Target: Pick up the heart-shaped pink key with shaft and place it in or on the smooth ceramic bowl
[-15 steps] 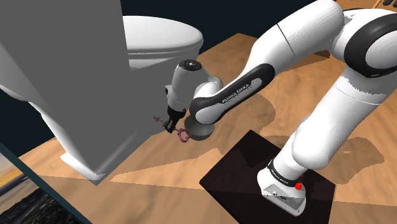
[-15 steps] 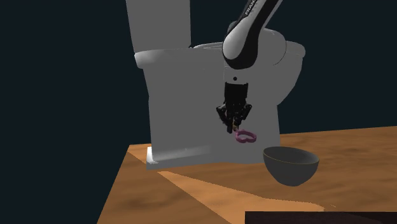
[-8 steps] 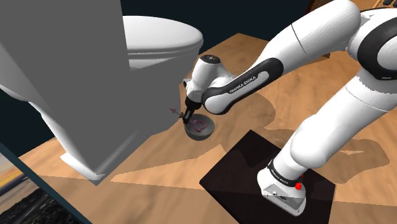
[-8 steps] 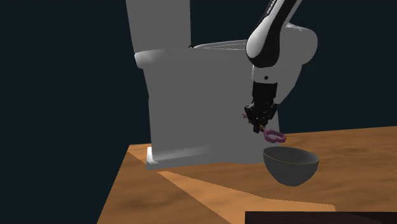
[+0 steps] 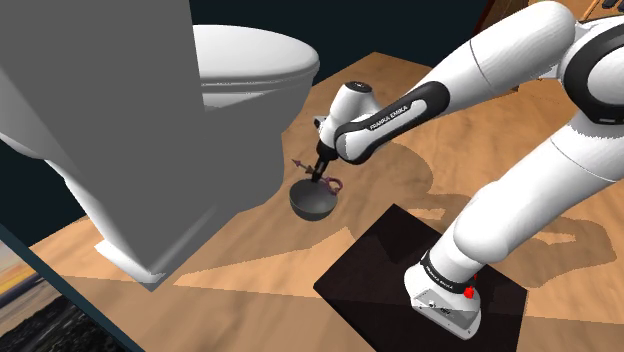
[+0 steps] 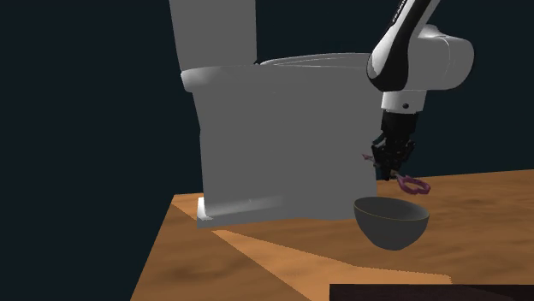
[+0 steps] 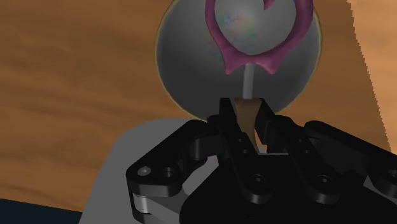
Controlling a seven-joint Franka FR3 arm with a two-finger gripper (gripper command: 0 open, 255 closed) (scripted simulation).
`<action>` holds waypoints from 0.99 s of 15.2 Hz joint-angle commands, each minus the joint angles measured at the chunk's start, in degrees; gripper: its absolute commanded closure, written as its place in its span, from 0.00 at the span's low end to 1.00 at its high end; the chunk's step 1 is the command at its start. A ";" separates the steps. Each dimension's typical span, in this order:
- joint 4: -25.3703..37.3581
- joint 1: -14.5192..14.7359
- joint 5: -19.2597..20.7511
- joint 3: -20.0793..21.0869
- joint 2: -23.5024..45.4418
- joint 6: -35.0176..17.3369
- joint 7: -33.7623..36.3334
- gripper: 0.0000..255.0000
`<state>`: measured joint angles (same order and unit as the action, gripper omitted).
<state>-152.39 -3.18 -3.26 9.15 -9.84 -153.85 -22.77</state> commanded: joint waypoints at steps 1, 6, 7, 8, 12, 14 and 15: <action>-0.77 -0.29 -0.16 -0.62 0.70 -1.48 -1.21 1.00; -1.50 -0.60 0.74 -0.37 4.79 -6.27 -0.58 1.00; -1.60 -0.67 0.99 -0.34 5.65 -7.23 -0.41 1.00; -1.69 -0.74 1.28 -0.31 6.53 -8.18 -0.21 1.00; -1.86 -0.99 2.70 -0.31 9.96 -11.76 0.80 1.00; -1.87 -0.97 2.69 -0.33 9.96 -11.76 0.80 1.00; -1.86 -0.97 2.70 -0.33 9.96 -11.76 0.80 1.00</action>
<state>-154.24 -4.15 -0.62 8.82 0.02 -165.49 -22.02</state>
